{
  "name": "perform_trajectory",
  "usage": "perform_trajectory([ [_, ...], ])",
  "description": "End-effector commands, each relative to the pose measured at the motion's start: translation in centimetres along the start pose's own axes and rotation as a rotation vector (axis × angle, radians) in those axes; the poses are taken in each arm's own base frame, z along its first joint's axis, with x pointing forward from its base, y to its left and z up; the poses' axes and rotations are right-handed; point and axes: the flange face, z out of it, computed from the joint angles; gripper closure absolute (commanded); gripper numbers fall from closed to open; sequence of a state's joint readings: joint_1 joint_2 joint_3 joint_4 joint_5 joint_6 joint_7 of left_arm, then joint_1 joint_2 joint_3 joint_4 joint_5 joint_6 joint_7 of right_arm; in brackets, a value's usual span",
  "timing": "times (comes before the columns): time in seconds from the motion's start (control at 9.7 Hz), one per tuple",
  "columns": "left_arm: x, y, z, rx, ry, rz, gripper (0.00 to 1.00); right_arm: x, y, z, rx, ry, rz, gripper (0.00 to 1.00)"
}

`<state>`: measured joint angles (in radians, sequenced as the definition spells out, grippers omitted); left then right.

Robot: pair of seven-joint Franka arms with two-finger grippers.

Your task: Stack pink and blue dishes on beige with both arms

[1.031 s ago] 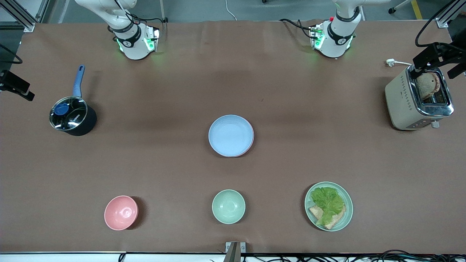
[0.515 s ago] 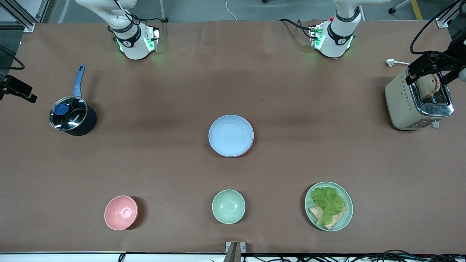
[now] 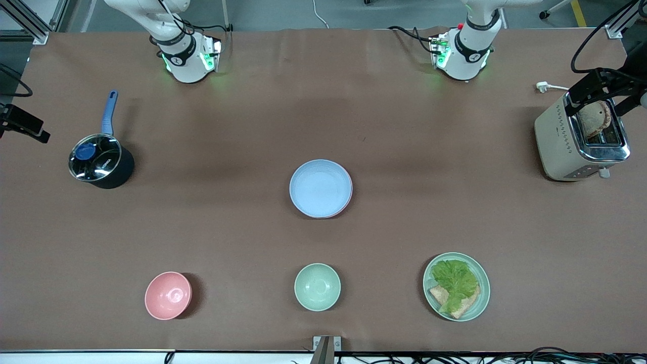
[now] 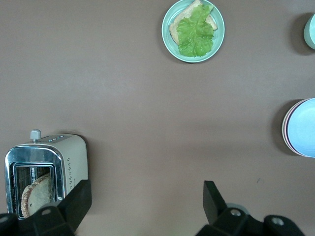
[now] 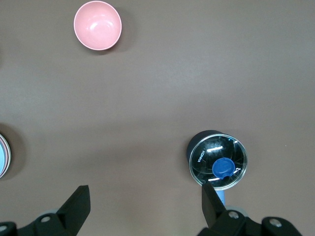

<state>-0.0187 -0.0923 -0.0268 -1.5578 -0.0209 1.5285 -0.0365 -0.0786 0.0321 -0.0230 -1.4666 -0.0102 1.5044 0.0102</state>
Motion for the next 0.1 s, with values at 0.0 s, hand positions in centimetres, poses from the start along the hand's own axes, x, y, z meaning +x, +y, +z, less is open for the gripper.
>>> perform_trajectory([
  [0.0, 0.06, -0.22, 1.06, 0.0, -0.017, 0.014, 0.0, -0.47, 0.27, -0.14, 0.021, 0.0, -0.003, 0.0],
])
